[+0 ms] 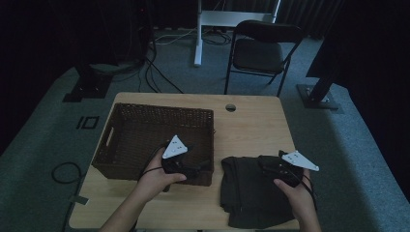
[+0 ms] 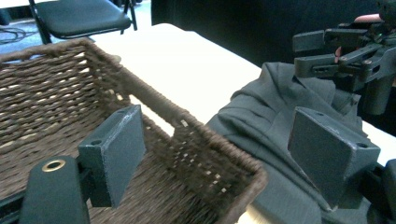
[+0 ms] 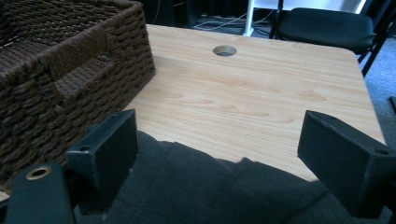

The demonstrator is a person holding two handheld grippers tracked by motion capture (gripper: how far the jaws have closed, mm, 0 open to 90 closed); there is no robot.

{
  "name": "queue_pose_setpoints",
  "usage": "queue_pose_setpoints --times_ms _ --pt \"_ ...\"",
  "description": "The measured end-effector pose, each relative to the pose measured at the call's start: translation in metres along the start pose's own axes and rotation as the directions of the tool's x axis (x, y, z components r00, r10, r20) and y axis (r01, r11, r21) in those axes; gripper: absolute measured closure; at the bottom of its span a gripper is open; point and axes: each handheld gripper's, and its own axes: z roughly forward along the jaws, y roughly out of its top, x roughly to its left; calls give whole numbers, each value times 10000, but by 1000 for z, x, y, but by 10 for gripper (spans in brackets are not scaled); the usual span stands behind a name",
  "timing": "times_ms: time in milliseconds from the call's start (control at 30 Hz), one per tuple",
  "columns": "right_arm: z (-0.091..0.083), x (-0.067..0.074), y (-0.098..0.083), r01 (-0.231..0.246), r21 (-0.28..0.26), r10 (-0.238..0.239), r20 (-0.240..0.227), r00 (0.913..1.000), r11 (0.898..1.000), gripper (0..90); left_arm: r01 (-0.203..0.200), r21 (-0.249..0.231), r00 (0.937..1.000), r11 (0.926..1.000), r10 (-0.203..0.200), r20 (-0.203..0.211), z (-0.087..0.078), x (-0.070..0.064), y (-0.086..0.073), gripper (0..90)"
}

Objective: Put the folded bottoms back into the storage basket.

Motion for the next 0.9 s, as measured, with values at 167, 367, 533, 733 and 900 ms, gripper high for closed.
queue_pose_setpoints --times_ms 167,367,533,733,900 --pt "-6 -8 -7 -32 -2 32 101 9999 10000 120 -246 164 9989 9996 240 391 12 -15 1 194" --pt "-11 -18 -17 -123 70 121 221 9997 9999 120 -374 243 9955 9990 352 878 26 -33 1 194" --pt "-15 -25 -23 -218 146 214 300 9993 9997 120 -581 354 9910 9977 534 1224 36 -47 2 194" --pt "-20 -35 -30 -330 99 325 465 9984 9994 120 -756 532 9848 9957 662 1603 50 -65 0 194" --pt "-25 -44 -37 -384 135 374 658 9971 9992 120 -724 629 9796 9954 592 1919 62 -80 -3 194"
